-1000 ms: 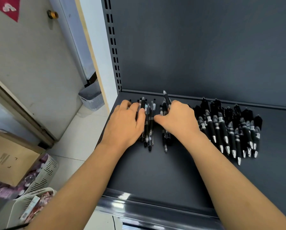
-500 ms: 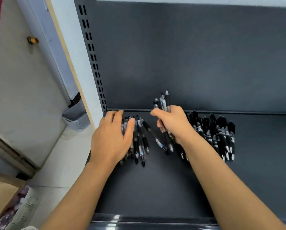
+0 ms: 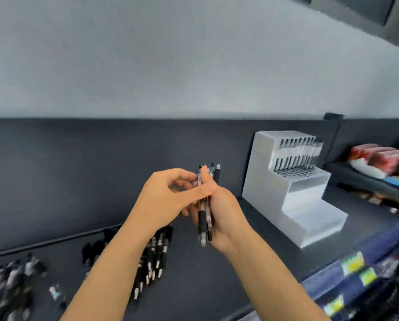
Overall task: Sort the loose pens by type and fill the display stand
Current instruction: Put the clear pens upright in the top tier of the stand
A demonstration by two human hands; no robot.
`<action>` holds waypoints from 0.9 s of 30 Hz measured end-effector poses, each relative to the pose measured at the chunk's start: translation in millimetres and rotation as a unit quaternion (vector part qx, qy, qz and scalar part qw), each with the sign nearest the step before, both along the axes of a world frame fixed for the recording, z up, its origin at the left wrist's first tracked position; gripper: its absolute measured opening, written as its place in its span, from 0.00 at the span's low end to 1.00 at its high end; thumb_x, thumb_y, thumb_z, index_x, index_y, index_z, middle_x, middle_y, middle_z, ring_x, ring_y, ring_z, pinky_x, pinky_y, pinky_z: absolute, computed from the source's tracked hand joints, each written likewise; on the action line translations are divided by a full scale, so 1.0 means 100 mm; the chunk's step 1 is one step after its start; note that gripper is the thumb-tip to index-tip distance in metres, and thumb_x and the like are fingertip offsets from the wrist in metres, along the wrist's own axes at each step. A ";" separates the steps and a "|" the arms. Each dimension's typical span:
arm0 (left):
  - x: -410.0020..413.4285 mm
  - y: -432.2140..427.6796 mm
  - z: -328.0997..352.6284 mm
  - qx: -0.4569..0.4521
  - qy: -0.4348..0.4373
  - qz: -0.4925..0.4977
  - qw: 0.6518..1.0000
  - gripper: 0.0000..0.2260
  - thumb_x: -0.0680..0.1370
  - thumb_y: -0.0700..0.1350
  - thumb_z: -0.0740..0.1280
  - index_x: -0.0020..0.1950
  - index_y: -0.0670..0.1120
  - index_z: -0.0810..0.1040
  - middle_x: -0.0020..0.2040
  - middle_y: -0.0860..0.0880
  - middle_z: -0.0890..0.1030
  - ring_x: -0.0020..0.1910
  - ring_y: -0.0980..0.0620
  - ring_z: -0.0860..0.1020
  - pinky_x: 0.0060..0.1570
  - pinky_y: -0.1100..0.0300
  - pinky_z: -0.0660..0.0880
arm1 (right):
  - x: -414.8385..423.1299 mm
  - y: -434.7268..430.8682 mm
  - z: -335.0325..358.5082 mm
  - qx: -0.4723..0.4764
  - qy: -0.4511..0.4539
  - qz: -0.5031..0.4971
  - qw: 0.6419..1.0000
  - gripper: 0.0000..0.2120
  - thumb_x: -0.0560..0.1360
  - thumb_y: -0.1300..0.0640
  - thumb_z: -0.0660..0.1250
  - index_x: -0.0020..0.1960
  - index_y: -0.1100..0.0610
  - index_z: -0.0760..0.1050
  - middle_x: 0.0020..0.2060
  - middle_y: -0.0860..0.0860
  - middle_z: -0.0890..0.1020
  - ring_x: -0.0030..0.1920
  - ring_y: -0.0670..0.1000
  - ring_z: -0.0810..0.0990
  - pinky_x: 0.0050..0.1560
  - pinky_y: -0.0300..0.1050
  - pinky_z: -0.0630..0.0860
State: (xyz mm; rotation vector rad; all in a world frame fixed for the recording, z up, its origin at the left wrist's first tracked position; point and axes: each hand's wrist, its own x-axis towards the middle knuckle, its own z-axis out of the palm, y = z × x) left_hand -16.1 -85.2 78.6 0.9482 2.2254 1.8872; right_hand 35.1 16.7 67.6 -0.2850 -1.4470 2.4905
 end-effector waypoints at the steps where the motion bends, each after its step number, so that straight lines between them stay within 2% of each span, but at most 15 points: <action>1: 0.06 0.23 0.05 -0.007 -0.003 -0.024 1.000 0.10 0.68 0.50 0.78 0.44 0.48 0.84 0.37 0.46 0.83 0.30 0.51 0.79 0.31 0.58 0.77 | 0.14 0.24 0.05 0.001 0.005 -0.009 1.000 0.18 0.78 0.46 0.63 0.43 0.61 0.78 0.34 0.57 0.79 0.29 0.51 0.76 0.29 0.41 0.74; 5: 0.32 1.20 0.17 -0.065 0.015 -0.092 0.994 0.05 0.71 0.45 0.75 0.46 0.49 0.85 0.39 0.46 0.83 0.31 0.56 0.79 0.31 0.65 0.74 | 0.63 1.28 0.11 0.075 -0.017 -0.042 0.996 0.15 0.81 0.52 0.60 0.50 0.61 0.81 0.34 0.56 0.84 0.31 0.52 0.82 0.27 0.43 0.76; 7: 0.44 1.70 0.20 -0.094 0.031 -0.111 0.989 0.04 0.72 0.45 0.74 0.46 0.52 0.85 0.38 0.49 0.83 0.32 0.58 0.78 0.32 0.67 0.72 | 0.83 1.83 0.11 0.104 -0.023 -0.037 0.994 0.13 0.81 0.56 0.60 0.51 0.62 0.80 0.38 0.60 0.84 0.35 0.56 0.83 0.35 0.53 0.80; 10: 0.60 2.39 0.21 -0.122 0.044 -0.123 0.984 0.05 0.72 0.46 0.74 0.47 0.52 0.85 0.39 0.49 0.84 0.33 0.58 0.79 0.33 0.66 0.73 | 1.07 2.56 0.10 0.130 -0.032 -0.024 0.991 0.12 0.81 0.58 0.59 0.56 0.64 0.77 0.42 0.61 0.85 0.37 0.59 0.84 0.41 0.54 0.81; 12: 0.64 2.64 0.22 -0.127 0.038 -0.132 0.982 0.06 0.73 0.46 0.74 0.49 0.51 0.84 0.40 0.48 0.84 0.35 0.56 0.81 0.34 0.65 0.75 | 1.13 2.86 0.09 0.149 -0.031 -0.013 0.988 0.13 0.81 0.58 0.59 0.57 0.64 0.77 0.45 0.62 0.85 0.43 0.61 0.85 0.44 0.55 0.80; 14: 0.66 2.93 0.21 -0.129 0.024 -0.129 0.983 0.07 0.73 0.45 0.74 0.51 0.48 0.84 0.39 0.48 0.84 0.39 0.51 0.83 0.38 0.58 0.81 | 1.16 3.15 0.08 0.166 -0.030 -0.008 0.986 0.12 0.81 0.57 0.59 0.57 0.62 0.77 0.47 0.61 0.85 0.47 0.62 0.84 0.45 0.56 0.80; 17: 0.60 3.25 0.22 -0.144 0.034 -0.088 0.985 0.09 0.76 0.45 0.71 0.55 0.44 0.80 0.41 0.47 0.85 0.44 0.48 0.84 0.49 0.51 0.81 | 1.10 3.48 0.07 0.193 -0.015 -0.027 0.981 0.11 0.81 0.57 0.59 0.56 0.59 0.78 0.46 0.59 0.85 0.46 0.63 0.84 0.42 0.56 0.81; 20: 0.46 3.49 0.25 -0.081 0.014 -0.026 0.996 0.10 0.80 0.42 0.65 0.60 0.41 0.72 0.47 0.46 0.85 0.45 0.49 0.83 0.49 0.53 0.81 | 1.02 3.71 0.05 0.182 -0.010 -0.054 0.982 0.09 0.81 0.57 0.60 0.55 0.60 0.76 0.42 0.57 0.86 0.40 0.60 0.85 0.36 0.52 0.82; 24: 0.17 3.75 0.21 -0.074 0.153 0.077 0.982 0.05 0.83 0.43 0.58 0.58 0.45 0.67 0.54 0.45 0.82 0.51 0.48 0.81 0.53 0.45 0.78 | 0.92 3.91 0.00 0.143 -0.011 -0.065 0.988 0.10 0.81 0.57 0.60 0.56 0.63 0.74 0.41 0.57 0.86 0.37 0.58 0.85 0.34 0.51 0.82; 27: 0.01 3.88 0.12 -0.085 0.187 0.093 0.974 0.08 0.83 0.41 0.55 0.61 0.42 0.67 0.60 0.46 0.78 0.58 0.50 0.78 0.58 0.47 0.76 | 0.87 4.00 -0.02 0.138 -0.017 -0.061 0.988 0.10 0.81 0.58 0.60 0.55 0.63 0.74 0.41 0.57 0.86 0.37 0.59 0.85 0.37 0.53 0.83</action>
